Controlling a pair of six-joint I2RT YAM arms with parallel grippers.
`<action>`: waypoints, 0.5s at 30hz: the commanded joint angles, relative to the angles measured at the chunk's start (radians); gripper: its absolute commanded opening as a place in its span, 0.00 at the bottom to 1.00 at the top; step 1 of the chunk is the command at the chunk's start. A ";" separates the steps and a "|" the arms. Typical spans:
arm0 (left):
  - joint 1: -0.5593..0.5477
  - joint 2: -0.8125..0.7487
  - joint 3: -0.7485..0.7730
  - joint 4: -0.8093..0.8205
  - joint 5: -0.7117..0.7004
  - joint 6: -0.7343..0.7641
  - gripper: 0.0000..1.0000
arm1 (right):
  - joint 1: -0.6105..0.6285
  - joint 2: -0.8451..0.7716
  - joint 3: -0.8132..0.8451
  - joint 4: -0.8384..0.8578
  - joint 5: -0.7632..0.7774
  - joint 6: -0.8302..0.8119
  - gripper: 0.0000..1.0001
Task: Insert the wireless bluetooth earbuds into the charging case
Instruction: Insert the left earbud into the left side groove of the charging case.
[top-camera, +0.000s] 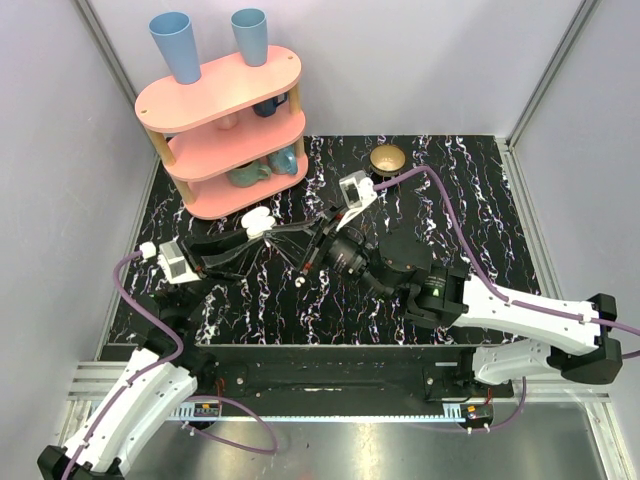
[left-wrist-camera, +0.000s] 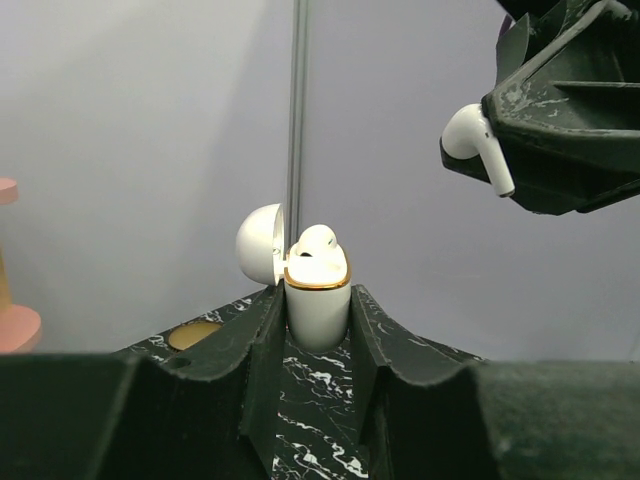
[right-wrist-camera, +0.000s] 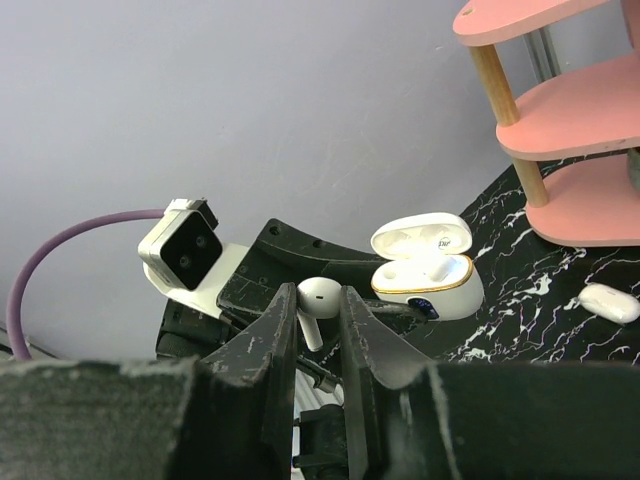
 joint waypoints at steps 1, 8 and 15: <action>-0.022 -0.017 0.038 0.011 -0.078 0.058 0.00 | 0.012 0.015 0.052 0.062 0.068 -0.041 0.07; -0.047 -0.014 0.046 0.010 -0.097 0.049 0.00 | 0.027 0.063 0.061 0.088 0.127 -0.090 0.06; -0.063 -0.010 0.050 0.011 -0.108 0.046 0.00 | 0.027 0.085 0.062 0.133 0.150 -0.135 0.06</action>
